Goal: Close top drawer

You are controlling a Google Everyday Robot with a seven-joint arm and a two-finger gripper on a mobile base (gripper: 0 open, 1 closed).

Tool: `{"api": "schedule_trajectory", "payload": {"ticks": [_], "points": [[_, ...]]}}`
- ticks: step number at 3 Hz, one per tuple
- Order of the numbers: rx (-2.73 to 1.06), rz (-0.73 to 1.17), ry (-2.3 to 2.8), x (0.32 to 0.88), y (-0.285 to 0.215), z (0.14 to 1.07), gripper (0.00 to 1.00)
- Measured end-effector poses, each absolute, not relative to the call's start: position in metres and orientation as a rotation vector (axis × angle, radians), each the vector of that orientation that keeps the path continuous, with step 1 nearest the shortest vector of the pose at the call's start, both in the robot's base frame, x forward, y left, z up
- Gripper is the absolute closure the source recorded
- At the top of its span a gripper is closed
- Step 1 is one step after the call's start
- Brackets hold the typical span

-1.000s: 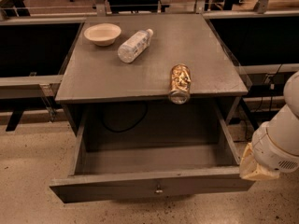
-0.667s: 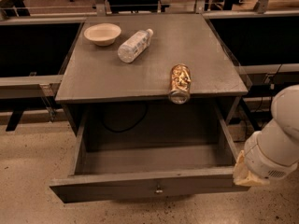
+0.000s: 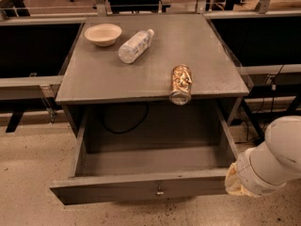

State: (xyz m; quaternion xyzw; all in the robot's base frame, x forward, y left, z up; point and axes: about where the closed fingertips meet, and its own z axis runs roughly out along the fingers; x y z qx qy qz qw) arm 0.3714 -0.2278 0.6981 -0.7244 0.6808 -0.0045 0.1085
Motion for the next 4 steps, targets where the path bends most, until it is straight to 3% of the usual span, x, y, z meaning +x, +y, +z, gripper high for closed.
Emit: {"api": "schedule_trajectory", "payload": {"ticks": [1, 2, 4], "points": [[-2.146, -0.027, 1.975, 0.373, -0.227, 0.698, 0.82], [-2.176, 0.003, 2.018, 0.369, -0.225, 0.680, 0.51], [-2.176, 0.003, 2.018, 0.369, -0.225, 0.680, 0.03]]}}
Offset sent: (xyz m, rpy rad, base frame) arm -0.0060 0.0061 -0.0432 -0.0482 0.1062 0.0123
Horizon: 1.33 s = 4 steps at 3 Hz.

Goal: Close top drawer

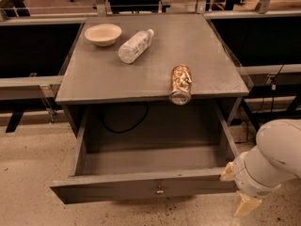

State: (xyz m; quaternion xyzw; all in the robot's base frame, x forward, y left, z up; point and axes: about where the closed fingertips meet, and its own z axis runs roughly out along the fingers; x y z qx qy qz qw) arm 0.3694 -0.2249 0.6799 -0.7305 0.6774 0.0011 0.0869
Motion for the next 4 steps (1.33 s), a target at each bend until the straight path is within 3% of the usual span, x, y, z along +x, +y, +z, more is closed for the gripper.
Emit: {"api": "schedule_trajectory", "payload": {"ticks": [2, 4], "points": [[-2.176, 0.003, 2.018, 0.369, -0.225, 0.680, 0.00], [-2.232, -0.013, 2.128, 0.374, -0.220, 0.662, 0.48]]}}
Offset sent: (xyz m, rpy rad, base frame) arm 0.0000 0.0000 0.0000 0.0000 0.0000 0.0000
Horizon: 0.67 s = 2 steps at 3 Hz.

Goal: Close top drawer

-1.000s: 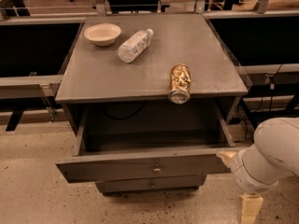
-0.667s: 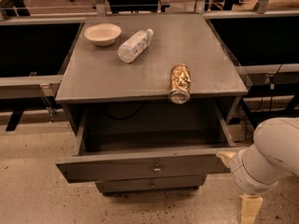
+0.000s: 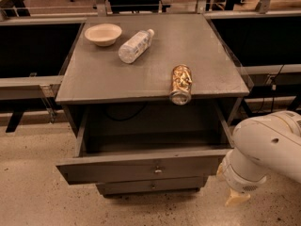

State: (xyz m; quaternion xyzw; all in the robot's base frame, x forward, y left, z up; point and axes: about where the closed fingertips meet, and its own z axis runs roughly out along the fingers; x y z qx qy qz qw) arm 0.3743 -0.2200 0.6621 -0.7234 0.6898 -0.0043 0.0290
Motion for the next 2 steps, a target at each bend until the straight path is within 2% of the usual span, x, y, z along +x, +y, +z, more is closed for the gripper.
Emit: {"api": "schedule_trajectory", "payload": {"ticks": [2], "points": [[-2.253, -0.089, 2.071, 0.385, -0.221, 0.633, 0.96]]}}
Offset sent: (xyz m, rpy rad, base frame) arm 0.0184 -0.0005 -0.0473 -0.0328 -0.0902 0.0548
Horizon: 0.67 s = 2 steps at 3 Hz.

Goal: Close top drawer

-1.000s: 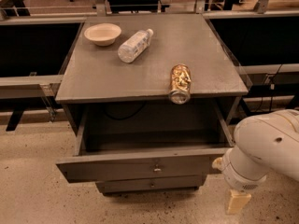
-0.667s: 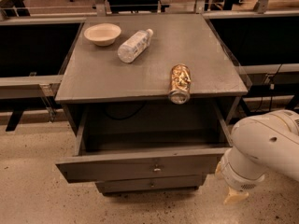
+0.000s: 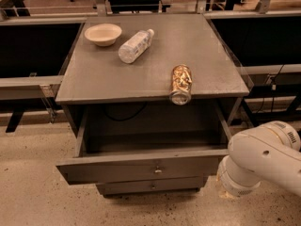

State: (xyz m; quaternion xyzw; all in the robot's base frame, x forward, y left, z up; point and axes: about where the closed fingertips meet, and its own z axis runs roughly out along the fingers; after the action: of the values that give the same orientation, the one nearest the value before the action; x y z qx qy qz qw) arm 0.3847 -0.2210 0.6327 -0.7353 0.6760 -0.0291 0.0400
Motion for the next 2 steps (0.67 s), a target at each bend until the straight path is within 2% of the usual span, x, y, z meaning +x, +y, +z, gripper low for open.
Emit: {"api": "schedule_trajectory", "payload": {"ticks": [2], "points": [[-2.202, -0.101, 2.041, 0.398, -0.219, 0.607, 1.00]]}}
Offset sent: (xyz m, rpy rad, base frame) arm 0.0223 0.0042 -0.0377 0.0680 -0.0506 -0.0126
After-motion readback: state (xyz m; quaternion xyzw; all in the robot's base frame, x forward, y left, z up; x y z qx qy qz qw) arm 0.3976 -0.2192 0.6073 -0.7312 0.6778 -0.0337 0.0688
